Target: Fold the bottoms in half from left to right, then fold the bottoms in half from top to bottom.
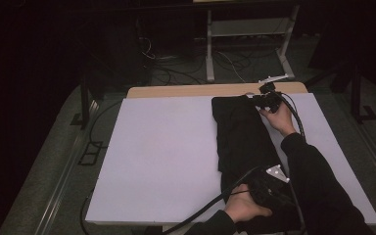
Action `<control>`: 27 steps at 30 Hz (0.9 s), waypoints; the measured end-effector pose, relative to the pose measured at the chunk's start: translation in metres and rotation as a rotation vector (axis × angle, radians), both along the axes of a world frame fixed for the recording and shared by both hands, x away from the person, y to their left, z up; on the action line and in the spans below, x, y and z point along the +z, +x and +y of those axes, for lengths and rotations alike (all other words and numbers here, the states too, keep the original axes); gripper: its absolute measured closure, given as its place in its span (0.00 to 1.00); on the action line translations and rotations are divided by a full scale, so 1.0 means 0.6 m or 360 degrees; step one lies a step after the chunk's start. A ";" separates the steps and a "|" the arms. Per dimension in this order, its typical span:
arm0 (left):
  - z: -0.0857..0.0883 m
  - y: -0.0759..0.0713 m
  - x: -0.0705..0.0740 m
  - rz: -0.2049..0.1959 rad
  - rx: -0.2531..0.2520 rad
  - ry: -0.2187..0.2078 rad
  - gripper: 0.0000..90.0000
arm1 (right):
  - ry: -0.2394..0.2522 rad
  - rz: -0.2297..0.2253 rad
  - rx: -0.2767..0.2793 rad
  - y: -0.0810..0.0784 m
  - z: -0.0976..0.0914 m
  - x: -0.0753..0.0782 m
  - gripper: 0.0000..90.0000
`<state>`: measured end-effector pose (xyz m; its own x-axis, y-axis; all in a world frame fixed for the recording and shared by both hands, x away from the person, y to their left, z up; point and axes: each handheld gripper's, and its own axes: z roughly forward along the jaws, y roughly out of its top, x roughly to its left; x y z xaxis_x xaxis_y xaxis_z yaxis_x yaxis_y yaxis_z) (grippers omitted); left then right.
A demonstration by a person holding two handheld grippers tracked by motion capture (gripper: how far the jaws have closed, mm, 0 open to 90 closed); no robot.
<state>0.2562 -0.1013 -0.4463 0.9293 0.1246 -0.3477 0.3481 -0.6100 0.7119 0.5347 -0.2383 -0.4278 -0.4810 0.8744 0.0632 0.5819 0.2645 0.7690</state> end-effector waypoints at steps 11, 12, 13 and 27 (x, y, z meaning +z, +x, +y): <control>0.042 0.005 0.032 -0.0210 0.0207 -0.0153 0.29 | 0.0149 -0.0020 0.0014 -0.047 -0.033 0.042 0.20; 0.047 0.006 0.035 -0.0235 0.0230 -0.0162 0.28 | 0.0152 -0.0025 0.0019 -0.051 -0.034 0.045 0.14; 0.053 0.008 0.038 -0.0249 0.0256 -0.0182 0.28 | 0.0159 -0.0026 0.0030 -0.054 -0.035 0.048 0.12; 0.125 0.064 0.073 -0.0326 0.0493 -0.0235 0.00 | 0.0236 0.0020 0.0129 -0.077 -0.037 0.062 0.01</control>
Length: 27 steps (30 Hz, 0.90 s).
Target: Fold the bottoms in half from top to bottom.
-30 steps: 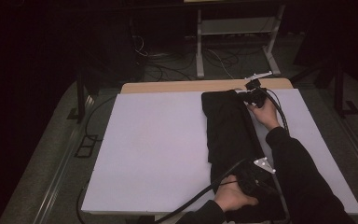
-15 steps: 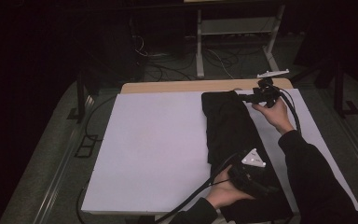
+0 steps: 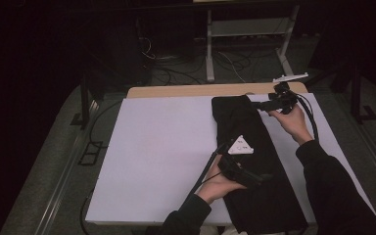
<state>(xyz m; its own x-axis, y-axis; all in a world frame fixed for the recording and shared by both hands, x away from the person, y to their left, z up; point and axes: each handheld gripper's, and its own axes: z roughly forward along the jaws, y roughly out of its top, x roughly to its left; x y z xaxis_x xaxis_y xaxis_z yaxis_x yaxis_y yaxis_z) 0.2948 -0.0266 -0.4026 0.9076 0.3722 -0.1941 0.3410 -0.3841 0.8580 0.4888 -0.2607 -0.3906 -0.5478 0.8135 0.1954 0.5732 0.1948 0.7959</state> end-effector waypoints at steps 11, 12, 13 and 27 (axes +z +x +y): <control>0.045 0.029 0.018 -0.0045 0.0116 -0.0036 0.00 | -0.0020 0.0013 0.0036 -0.012 0.001 -0.002 0.01; 0.048 0.031 0.019 -0.0047 0.0122 -0.0035 0.00 | -0.0022 0.0019 0.0038 -0.013 0.001 -0.003 0.01; 0.051 0.034 0.020 -0.0050 0.0132 -0.0030 0.00 | -0.0024 0.0024 0.0041 -0.013 0.001 -0.003 0.01; 0.082 0.063 0.027 -0.0068 0.0231 -0.0005 0.00 | 0.0023 0.0046 0.0058 -0.025 -0.007 -0.018 0.01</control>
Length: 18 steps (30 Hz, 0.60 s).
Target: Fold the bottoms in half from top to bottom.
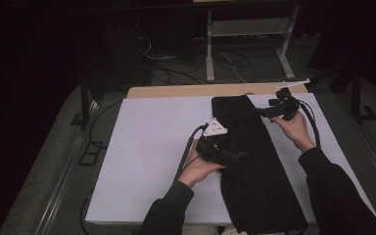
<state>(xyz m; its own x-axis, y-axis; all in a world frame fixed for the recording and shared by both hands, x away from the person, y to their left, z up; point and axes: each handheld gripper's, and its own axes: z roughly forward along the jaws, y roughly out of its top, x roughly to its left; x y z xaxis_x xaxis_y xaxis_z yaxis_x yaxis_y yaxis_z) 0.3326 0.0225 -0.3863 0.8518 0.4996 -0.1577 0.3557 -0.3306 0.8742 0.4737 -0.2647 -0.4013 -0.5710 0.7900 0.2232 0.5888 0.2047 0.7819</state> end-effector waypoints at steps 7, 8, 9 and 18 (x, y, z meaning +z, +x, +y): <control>0.010 0.016 0.000 0.0005 0.0033 0.0024 0.00 | 0.0004 0.0009 0.0004 -0.001 -0.002 -0.003 0.01; 0.011 0.018 0.000 0.0007 0.0035 0.0025 0.00 | 0.0002 0.0012 0.0008 -0.002 -0.002 -0.004 0.01; 0.012 0.020 0.000 0.0006 0.0041 0.0027 0.00 | 0.0002 0.0014 0.0009 -0.002 -0.002 -0.004 0.01; 0.024 0.043 0.003 0.0009 0.0065 0.0040 0.00 | 0.0008 0.0022 0.0025 -0.007 -0.003 -0.011 0.01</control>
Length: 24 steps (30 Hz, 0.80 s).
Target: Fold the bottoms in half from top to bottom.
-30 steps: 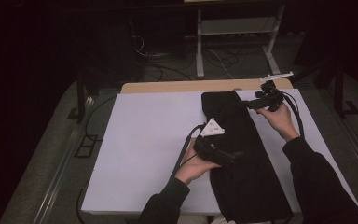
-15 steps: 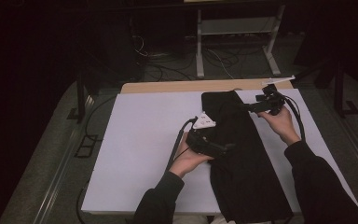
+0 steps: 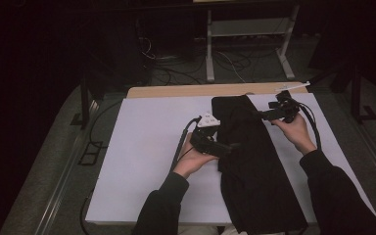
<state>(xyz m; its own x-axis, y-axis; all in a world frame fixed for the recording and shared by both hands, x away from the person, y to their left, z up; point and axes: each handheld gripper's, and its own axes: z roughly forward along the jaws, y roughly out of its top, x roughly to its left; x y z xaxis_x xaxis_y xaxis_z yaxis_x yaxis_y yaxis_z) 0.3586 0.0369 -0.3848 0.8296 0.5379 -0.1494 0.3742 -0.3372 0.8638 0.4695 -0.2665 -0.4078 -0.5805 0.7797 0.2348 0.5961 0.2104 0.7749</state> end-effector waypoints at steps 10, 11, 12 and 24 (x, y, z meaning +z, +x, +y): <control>0.012 0.034 0.004 0.0014 0.0022 0.0024 0.00 | -0.0001 0.0009 0.0017 -0.003 0.001 -0.007 0.01; 0.013 0.037 0.004 0.0013 0.0025 0.0030 0.00 | -0.0002 0.0007 0.0018 -0.004 0.002 -0.007 0.01; 0.014 0.041 0.005 0.0013 0.0031 0.0028 0.00 | 0.0003 0.0007 0.0021 -0.006 0.003 -0.007 0.01; 0.027 0.084 0.002 0.0052 0.0111 0.0030 0.00 | 0.0000 -0.0005 0.0053 -0.013 0.008 -0.003 0.01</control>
